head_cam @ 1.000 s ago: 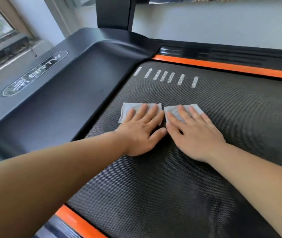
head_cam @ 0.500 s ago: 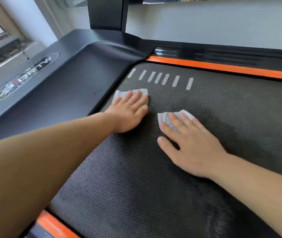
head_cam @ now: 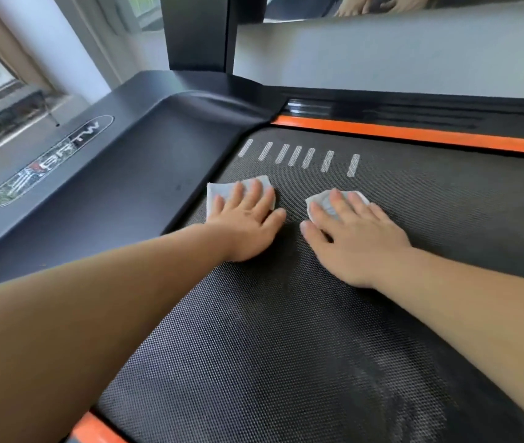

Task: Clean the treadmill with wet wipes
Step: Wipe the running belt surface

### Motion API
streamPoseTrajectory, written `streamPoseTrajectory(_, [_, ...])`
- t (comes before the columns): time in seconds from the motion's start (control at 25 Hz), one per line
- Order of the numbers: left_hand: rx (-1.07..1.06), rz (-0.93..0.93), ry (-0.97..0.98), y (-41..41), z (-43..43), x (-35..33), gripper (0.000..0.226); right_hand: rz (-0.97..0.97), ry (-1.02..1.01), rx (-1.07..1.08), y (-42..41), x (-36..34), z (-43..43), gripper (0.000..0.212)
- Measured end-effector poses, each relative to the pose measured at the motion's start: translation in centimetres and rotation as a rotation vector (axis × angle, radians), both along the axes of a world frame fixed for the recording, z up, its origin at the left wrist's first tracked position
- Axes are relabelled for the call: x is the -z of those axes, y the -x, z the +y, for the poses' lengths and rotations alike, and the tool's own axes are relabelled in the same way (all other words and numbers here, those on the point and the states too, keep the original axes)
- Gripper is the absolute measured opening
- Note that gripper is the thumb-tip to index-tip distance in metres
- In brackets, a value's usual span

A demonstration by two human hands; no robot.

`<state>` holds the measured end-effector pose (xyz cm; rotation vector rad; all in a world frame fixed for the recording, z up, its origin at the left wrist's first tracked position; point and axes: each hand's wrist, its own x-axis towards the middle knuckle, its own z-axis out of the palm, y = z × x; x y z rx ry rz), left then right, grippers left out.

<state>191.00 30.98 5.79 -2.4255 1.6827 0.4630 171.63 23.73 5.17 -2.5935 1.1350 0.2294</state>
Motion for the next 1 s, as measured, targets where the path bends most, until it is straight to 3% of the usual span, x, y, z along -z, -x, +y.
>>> streamPoseTrajectory(0.16, [0.318,0.035,0.047,-0.4,0.5,-0.6,0.057,-0.079,0.129,-0.177,0.5,0.9,2.0,0.090])
streamPoseTrajectory(0.24, [0.230,-0.022,0.041,-3.2,-0.9,-0.8,0.055,-0.067,0.095,-0.186,0.8,0.7,-0.1,0.080])
streamPoseTrajectory(0.36, [0.082,-0.096,0.053,-4.5,-3.0,0.5,0.056,0.020,0.047,0.001,0.1,-0.1,-4.3,0.070])
streamPoseTrajectory(0.48, [0.090,-0.100,0.056,-4.3,-3.1,1.5,0.058,0.089,0.104,-0.012,-0.6,-0.5,-4.4,0.083])
streamPoseTrajectory(0.68, [0.061,-0.084,0.051,-4.2,-3.4,1.2,0.060,0.040,0.313,-0.117,-0.8,-1.1,-3.4,0.096])
streamPoseTrajectory(0.84, [0.074,-0.039,0.048,-2.5,-2.2,0.8,0.063,-0.018,0.308,-0.140,-1.0,-0.6,-2.8,0.100])
streamPoseTrajectory(1.0, [0.096,-0.040,0.047,-1.6,-1.4,1.1,0.063,-0.112,0.214,-0.110,-0.2,-0.4,-2.7,0.090])
